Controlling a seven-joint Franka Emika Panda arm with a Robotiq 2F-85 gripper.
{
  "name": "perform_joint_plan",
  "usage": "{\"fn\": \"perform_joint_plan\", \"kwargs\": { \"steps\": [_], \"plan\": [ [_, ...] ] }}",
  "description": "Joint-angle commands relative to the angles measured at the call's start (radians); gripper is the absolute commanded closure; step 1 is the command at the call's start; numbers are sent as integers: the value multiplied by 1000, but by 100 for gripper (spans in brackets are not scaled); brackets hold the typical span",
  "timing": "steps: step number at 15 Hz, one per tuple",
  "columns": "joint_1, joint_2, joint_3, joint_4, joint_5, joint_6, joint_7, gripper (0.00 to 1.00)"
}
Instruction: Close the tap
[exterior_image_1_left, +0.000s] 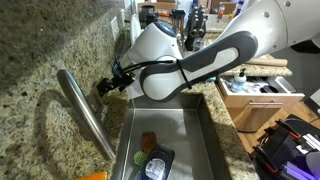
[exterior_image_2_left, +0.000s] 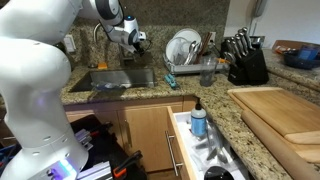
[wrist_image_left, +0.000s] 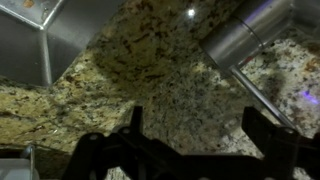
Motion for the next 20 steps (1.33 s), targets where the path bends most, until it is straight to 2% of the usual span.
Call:
{"fn": "perform_joint_plan", "kwargs": {
  "steps": [1, 2, 3, 7, 8, 10, 12, 14, 15, 17, 20],
  "plan": [
    [-15, 45, 39, 29, 16, 73, -61, 0],
    [-24, 46, 59, 17, 6, 100, -64, 0],
    [5, 23, 11, 10, 15, 52, -32, 0],
    [-2, 35, 23, 11, 17, 82, -46, 0],
    [-54, 26, 107, 12, 65, -37, -53, 0],
    [-66, 24, 121, 30, 111, -116, -33, 0],
    [-116, 19, 184, 47, 157, -192, -52, 0],
    [-150, 18, 214, 65, 198, -269, -34, 0],
    [-121, 28, 161, 56, 153, -191, -29, 0],
    [-142, 26, 191, 65, 170, -234, -29, 0],
    [-144, 26, 194, 65, 173, -239, -28, 0]
  ]
}}
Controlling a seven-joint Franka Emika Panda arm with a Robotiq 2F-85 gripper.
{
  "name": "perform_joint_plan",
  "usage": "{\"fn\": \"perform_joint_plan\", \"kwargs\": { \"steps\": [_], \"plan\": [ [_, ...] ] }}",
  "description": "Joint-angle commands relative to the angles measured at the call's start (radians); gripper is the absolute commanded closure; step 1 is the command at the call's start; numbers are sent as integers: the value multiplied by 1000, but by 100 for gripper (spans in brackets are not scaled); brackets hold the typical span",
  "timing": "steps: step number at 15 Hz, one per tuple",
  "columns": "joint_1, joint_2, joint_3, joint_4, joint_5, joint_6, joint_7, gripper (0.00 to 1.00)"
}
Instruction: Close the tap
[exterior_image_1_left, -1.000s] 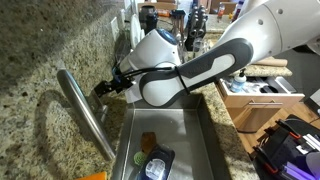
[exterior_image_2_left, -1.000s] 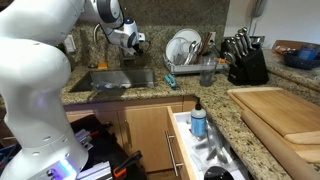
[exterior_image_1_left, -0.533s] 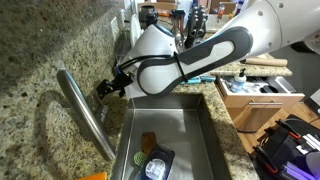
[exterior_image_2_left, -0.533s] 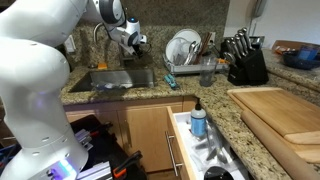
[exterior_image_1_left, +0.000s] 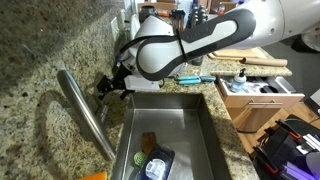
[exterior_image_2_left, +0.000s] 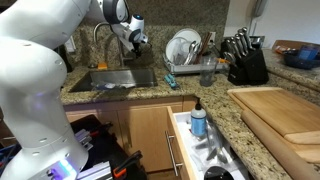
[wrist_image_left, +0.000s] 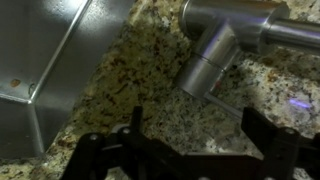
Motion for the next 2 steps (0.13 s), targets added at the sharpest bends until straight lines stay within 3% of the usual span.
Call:
{"fn": "perform_joint_plan", "kwargs": {
  "steps": [1, 2],
  "plan": [
    [0, 0, 0, 0, 0, 0, 0, 0],
    [0, 0, 0, 0, 0, -1, 0, 0]
  ]
}}
